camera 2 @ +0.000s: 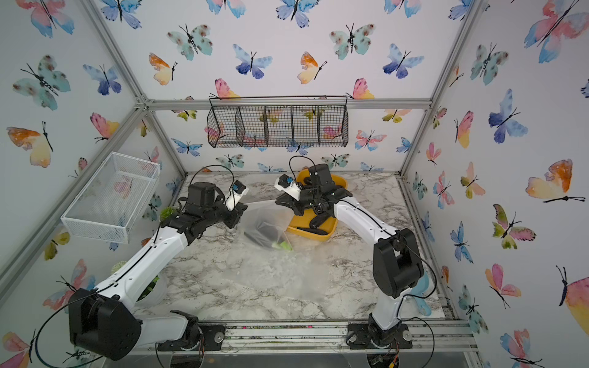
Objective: Place the eggplant in a zip-top bag and seal the zipper
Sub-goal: Zip the zipper on the zipper food storage bag.
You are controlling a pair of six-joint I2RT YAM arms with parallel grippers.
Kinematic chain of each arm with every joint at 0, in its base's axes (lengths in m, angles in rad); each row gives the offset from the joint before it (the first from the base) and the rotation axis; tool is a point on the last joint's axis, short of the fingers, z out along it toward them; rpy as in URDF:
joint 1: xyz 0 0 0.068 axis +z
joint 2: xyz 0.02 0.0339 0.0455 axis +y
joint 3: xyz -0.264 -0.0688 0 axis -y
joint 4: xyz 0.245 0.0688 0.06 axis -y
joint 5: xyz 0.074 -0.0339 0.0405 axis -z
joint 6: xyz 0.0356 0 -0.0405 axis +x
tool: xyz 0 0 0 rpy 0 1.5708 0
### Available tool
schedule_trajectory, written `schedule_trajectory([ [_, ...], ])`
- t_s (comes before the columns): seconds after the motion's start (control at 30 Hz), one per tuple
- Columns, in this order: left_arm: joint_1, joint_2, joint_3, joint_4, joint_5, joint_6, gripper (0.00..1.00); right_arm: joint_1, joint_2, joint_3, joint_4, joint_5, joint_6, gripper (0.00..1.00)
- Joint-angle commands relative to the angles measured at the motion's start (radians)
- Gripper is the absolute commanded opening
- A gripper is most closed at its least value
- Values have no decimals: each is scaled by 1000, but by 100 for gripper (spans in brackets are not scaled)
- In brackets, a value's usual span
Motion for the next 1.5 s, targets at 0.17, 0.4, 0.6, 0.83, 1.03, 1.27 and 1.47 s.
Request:
schedule_trajectory([
  [0.17,74,-3,-30,-3,-120,-30,0,-126,6,-44,2,120,40,6],
  [0.4,80,-4,-52,11,-128,-38,0,-178,-17,-107,-3,133,41,6],
  [0.6,81,-4,-61,22,-109,-47,0,-201,-35,-147,7,137,45,6],
  [0.83,80,23,-20,-29,-41,-57,0,-206,-38,-139,23,51,71,7],
  [1.03,79,30,-18,-45,-64,-60,0,-208,-52,-152,24,87,54,9],
  [1.27,78,73,3,-10,-36,-187,0,-206,-29,-110,196,40,267,31],
  [1.47,76,103,-31,78,-24,-319,0,-206,-78,-157,376,252,577,47],
])
